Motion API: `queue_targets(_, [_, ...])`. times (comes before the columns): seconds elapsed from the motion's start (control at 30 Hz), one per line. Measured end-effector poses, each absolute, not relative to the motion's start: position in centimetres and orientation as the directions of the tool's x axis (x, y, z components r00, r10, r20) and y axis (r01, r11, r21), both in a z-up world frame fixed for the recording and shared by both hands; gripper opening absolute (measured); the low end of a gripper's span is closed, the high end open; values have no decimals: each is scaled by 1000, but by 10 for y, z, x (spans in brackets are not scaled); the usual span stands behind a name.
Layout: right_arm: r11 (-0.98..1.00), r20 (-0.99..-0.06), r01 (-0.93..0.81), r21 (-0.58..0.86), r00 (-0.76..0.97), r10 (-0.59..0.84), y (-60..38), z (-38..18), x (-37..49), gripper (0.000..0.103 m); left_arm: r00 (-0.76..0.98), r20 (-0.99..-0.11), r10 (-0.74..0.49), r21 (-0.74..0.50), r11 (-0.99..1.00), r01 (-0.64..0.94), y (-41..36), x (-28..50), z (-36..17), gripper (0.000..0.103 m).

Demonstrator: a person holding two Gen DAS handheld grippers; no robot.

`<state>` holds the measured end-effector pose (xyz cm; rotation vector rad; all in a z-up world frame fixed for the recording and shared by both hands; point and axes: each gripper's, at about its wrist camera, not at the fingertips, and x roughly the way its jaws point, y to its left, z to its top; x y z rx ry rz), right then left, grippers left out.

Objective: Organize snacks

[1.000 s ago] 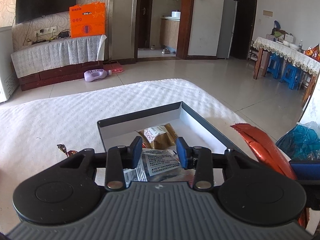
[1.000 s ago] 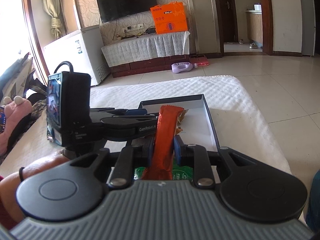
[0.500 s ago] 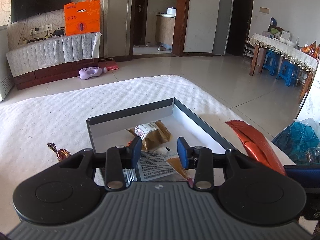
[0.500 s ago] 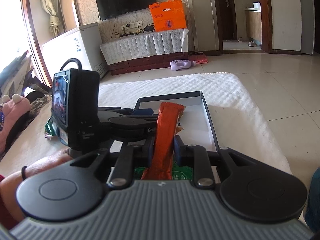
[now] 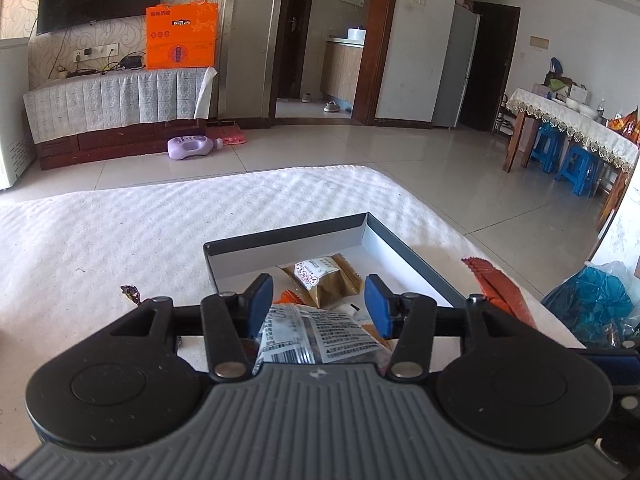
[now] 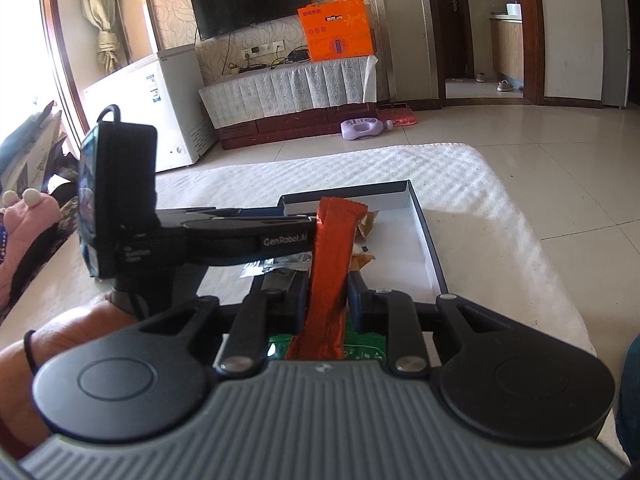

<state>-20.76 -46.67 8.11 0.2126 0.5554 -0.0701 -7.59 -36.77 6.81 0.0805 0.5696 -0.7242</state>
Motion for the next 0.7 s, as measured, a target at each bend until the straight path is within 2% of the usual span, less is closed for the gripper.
queue_targets(0.53, [978, -569, 163, 130, 820, -61, -460, 67, -183, 25, 587, -552, -593, -133, 757, 640, -362, -79, 59, 58])
queue_targets(0.7, [979, -573, 167, 121, 816, -69, -458, 64, -175, 24, 616, -534, -579, -84, 762, 643, -358, -86, 66, 68])
